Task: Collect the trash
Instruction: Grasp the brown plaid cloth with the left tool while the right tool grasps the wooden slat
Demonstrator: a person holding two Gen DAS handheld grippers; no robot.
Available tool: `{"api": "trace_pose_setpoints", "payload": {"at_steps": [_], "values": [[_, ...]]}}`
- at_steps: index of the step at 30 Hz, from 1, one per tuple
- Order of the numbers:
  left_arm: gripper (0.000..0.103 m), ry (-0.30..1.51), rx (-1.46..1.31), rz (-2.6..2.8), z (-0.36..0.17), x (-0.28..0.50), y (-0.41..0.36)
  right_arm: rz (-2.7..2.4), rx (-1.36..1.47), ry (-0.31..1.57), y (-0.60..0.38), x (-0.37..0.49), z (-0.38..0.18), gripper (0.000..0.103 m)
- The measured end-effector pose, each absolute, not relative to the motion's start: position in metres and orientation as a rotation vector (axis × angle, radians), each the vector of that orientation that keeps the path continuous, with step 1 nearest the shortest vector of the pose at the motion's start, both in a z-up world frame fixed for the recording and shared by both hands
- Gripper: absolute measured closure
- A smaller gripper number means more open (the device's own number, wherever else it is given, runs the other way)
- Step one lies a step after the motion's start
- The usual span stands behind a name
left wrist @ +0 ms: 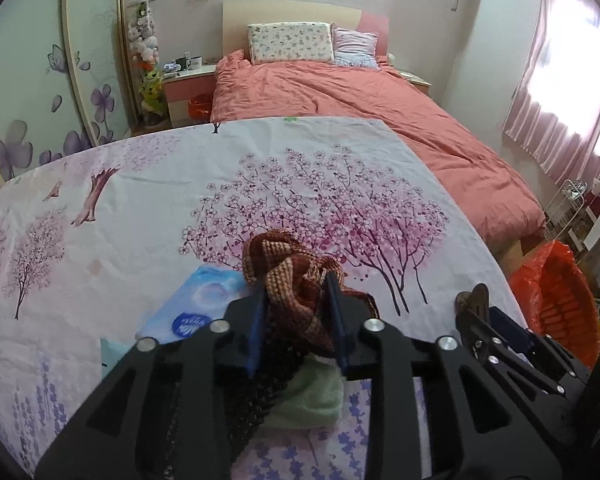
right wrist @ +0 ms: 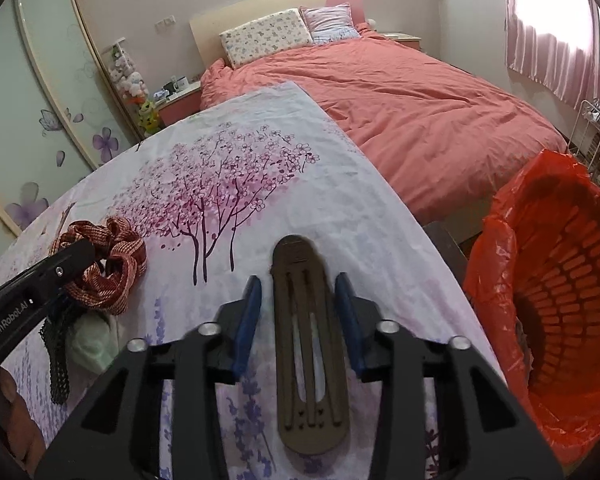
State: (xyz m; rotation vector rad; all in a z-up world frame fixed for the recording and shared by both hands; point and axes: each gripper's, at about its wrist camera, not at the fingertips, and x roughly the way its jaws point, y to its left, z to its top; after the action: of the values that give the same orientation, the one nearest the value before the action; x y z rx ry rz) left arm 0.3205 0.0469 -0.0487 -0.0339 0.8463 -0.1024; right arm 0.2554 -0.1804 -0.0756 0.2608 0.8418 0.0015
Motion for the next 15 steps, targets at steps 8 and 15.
{"api": "trace_pose_setpoints", "payload": {"at_steps": [8,15], "values": [[0.088,0.803,-0.032,-0.129,-0.043,0.317,0.048,0.045,0.294,0.818,-0.19,0.244,-0.071,0.073],[0.089,0.717,-0.059,-0.171,-0.014,0.295,0.055,0.087,0.327,0.744,-0.19,0.223,-0.043,0.074]]}}
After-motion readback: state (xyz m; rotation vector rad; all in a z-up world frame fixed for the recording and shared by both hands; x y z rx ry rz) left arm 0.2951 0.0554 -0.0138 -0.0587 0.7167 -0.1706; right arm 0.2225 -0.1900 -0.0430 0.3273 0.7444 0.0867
